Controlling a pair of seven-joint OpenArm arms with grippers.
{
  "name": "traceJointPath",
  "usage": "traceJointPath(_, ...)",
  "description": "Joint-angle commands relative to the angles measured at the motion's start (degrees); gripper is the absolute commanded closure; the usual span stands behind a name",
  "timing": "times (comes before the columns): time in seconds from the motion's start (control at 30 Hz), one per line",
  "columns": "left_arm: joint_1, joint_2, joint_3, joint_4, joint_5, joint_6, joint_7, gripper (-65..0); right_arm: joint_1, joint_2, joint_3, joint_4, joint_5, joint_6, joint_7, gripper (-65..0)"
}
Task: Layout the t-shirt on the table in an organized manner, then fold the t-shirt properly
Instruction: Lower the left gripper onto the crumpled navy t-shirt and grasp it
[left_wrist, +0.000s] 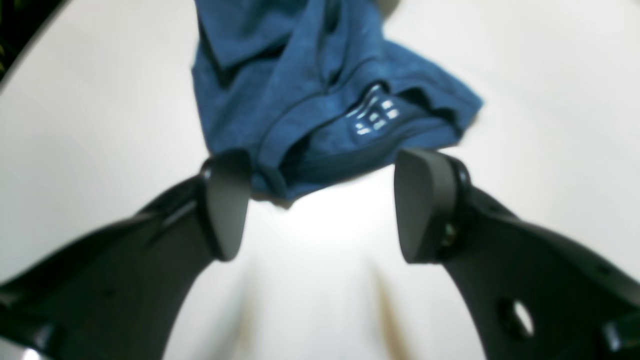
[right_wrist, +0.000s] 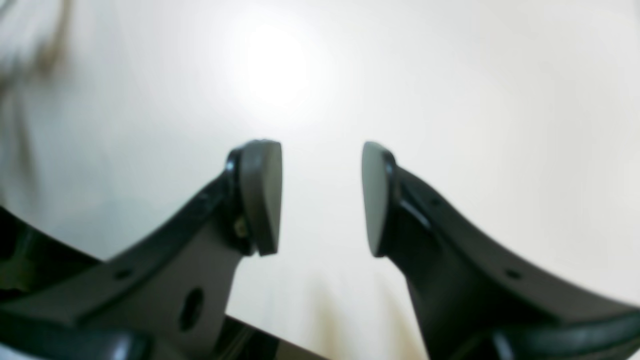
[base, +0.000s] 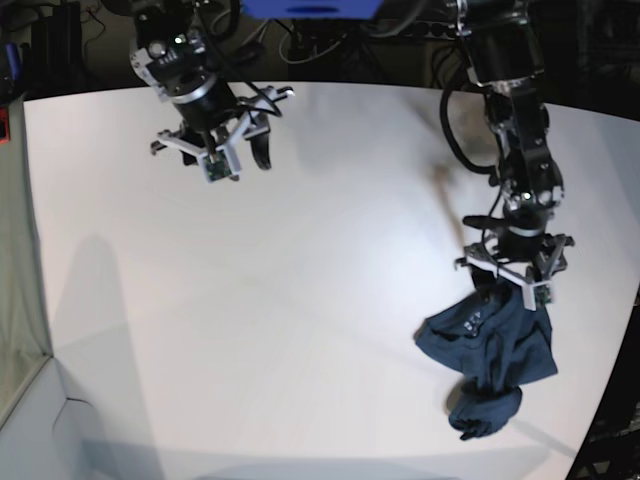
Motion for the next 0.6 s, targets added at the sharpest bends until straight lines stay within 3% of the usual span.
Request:
traceJointPath(0.0, -2.0, -0.7, -0.8, -0.8, 0.1, 0.2, -1.3, -43.2, 0.0, 0.0, 0.2, 0.9, 0.2, 0.2, 1.4, -27.0)
traceJointPath(0.13, -5.4, -1.7, -1.3, -6.4, 0.2, 0.2, -2.0, -43.2, -0.2, 0.1, 0.3, 0.9, 0.2, 0.2, 1.4, -26.9)
traceJointPath(0.37, -9.3, -4.2, -1.1, -18.7, 0.3, 0.6, -13.1, -43.2, -0.8, 0.1, 0.3, 0.8, 0.2, 0.2, 1.4, -26.9)
traceJointPath(0.57, -12.2, -5.0, -1.2, -25.9, 0.2, 0.5, -13.8, -43.2, -0.3, 0.1, 0.3, 0.8, 0.1, 0.2, -0.5, -26.9)
